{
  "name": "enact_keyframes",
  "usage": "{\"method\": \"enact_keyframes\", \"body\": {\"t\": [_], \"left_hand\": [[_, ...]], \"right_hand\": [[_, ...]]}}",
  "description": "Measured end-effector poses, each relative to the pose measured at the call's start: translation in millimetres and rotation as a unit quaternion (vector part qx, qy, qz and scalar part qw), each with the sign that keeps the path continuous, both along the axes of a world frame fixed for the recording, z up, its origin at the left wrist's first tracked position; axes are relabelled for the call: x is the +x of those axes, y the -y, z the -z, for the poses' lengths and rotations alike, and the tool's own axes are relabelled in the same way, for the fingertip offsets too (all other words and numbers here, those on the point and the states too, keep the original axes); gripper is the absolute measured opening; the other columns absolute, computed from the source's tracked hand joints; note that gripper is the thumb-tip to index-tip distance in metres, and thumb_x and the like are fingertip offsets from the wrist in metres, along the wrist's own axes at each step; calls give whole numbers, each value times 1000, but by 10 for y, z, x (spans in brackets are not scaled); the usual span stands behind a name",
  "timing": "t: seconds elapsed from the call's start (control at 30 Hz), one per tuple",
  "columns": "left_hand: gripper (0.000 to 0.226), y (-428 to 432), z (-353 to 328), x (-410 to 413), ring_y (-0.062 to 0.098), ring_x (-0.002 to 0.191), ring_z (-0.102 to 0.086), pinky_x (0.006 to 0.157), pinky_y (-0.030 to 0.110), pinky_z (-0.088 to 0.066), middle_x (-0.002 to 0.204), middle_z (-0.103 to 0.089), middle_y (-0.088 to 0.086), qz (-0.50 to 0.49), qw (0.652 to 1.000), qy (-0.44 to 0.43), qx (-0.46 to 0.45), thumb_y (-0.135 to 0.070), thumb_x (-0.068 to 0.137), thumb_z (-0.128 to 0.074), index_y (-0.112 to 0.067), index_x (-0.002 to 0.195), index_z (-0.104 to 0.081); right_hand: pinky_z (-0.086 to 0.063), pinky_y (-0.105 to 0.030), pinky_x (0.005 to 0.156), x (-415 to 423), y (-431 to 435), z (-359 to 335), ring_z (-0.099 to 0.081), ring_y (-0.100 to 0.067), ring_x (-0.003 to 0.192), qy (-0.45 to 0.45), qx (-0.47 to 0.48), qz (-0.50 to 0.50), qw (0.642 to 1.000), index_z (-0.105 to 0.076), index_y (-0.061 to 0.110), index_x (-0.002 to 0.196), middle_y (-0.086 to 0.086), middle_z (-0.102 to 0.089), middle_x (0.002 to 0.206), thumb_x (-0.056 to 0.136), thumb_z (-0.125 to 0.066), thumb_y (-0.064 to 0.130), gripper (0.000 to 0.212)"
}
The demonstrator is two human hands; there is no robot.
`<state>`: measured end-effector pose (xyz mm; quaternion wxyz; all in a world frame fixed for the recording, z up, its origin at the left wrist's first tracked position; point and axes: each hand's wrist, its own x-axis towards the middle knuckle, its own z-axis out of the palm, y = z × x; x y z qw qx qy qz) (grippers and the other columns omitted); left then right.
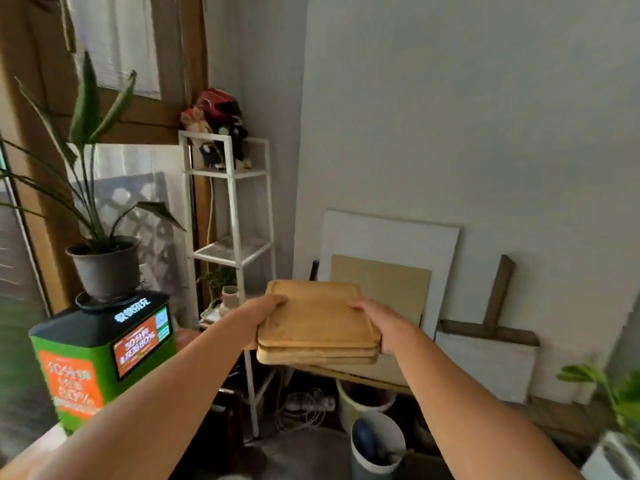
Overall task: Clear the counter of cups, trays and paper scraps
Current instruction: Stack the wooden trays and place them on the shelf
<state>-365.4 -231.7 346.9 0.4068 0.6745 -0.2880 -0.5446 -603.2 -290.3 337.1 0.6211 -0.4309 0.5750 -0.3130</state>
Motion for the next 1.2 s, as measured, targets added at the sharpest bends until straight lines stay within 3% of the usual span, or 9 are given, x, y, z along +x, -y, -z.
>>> {"method": "enact_keyframes", "body": {"t": [0.07,0.17,0.43,0.57,0.7,0.77,0.9,1.03,1.2], "left_hand": [[40,176,-27,-126,28,74,-67,44,26,-50,91,-68,12,14,1000,2,2,-46,82,-74,-12,97,-57],[43,469,-18,-233,30,82,-69,53,31,-52,99,-70,14,28,1000,4,6,-46,83,-74,-12,104,-59],[34,1313,113,-112,30,80,-69,51,29,-52,95,-69,12,21,1000,-2,4,-44,83,-74,-16,91,-56],[41,1924,184,97,33,88,-65,62,40,-52,100,-64,14,26,1000,3,3,-43,84,-73,-15,106,-53],[47,2632,246,366,36,100,-63,90,49,-53,111,-63,17,23,1000,6,0,-44,86,-71,-14,117,-52],[43,2973,272,500,36,96,-64,86,48,-54,106,-64,17,21,1000,2,4,-43,86,-70,-13,112,-54],[33,3560,381,777,35,86,-65,65,42,-53,97,-65,16,2,1000,-12,5,-42,87,-70,-14,97,-54],[32,3981,518,1062,33,84,-66,62,38,-53,97,-67,15,-29,999,-21,32,-43,86,-71,-15,91,-56],[33,4489,614,1446,33,85,-67,68,39,-55,96,-69,14,-78,996,-13,29,-43,83,-73,-15,94,-59]], "right_hand": [[-54,-48,92,-138,103,-10,-65,-35,99,-1,1,9,1000,-60,13,120,-17,-67,111,83,-73,40,47],[-54,-48,93,-260,303,-9,-65,-34,100,-9,-1,24,1000,-60,13,121,-17,-67,111,84,-71,39,46],[-54,-45,91,-132,1120,88,-64,-34,100,-35,3,31,999,-58,14,123,-16,-65,112,82,-72,43,52],[-55,-44,91,92,1705,167,-65,-33,98,-38,4,30,999,-60,13,122,-16,-66,111,83,-72,42,50],[-56,-43,88,374,2406,201,-67,-32,97,-41,5,32,999,-60,12,124,-15,-68,111,84,-71,39,49],[-57,-42,85,513,2763,236,-68,-32,96,-39,11,37,998,-60,11,124,-16,-69,110,85,-71,38,49],[-58,-38,76,804,3430,366,-69,-31,93,-41,18,26,999,-61,12,123,-14,-70,108,83,-73,39,50],[-56,-44,88,1118,3971,483,-68,-33,98,-49,24,1,998,-60,10,125,-16,-68,112,83,-73,36,51],[-56,-37,76,1569,4641,581,-67,-31,95,-42,37,-39,998,-60,12,123,-14,-68,109,83,-73,37,49]]}}
